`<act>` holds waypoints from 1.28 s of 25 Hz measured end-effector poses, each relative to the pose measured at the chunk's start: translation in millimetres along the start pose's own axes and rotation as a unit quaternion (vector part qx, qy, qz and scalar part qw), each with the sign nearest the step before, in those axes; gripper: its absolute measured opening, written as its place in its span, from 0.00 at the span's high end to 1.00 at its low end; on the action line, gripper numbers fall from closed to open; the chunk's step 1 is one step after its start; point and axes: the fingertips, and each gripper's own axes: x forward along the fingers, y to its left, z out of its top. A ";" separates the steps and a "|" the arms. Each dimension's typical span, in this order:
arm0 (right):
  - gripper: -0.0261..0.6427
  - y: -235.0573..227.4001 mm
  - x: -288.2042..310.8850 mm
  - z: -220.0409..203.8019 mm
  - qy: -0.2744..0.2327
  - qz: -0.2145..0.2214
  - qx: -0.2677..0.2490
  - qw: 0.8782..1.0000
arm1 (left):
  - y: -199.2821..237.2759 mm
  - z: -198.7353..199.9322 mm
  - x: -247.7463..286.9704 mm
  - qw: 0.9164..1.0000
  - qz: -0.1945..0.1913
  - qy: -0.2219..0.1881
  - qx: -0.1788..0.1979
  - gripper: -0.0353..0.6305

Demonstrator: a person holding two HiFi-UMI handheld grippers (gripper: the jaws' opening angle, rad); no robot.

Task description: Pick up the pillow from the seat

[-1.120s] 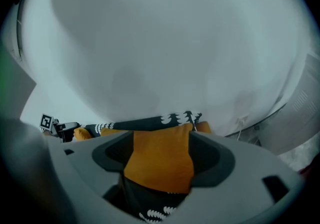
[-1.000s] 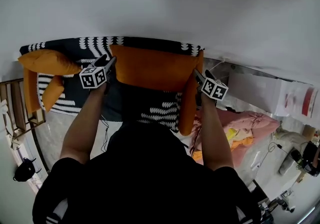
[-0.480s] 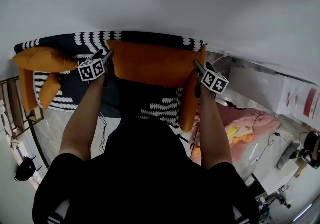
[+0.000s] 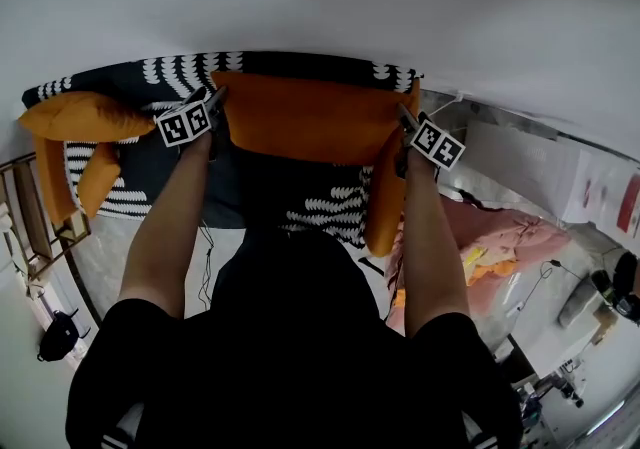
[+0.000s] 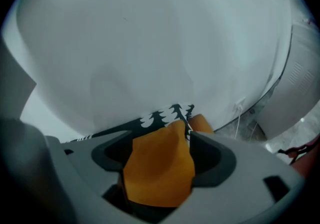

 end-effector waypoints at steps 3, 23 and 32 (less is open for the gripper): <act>0.43 -9.3 9.9 -0.5 -0.003 -0.007 0.025 1.000 | 0.7 -1.7 9.5 1.000 -0.002 0.003 -0.006 0.50; 0.43 -30.7 52.4 1.6 -0.016 -0.004 0.107 0.994 | 4.5 1.4 46.4 0.997 -0.026 -0.019 -0.073 0.46; 0.51 -30.1 63.9 1.1 -0.015 0.012 0.112 0.994 | -1.4 2.4 61.8 0.997 -0.022 -0.014 -0.076 0.46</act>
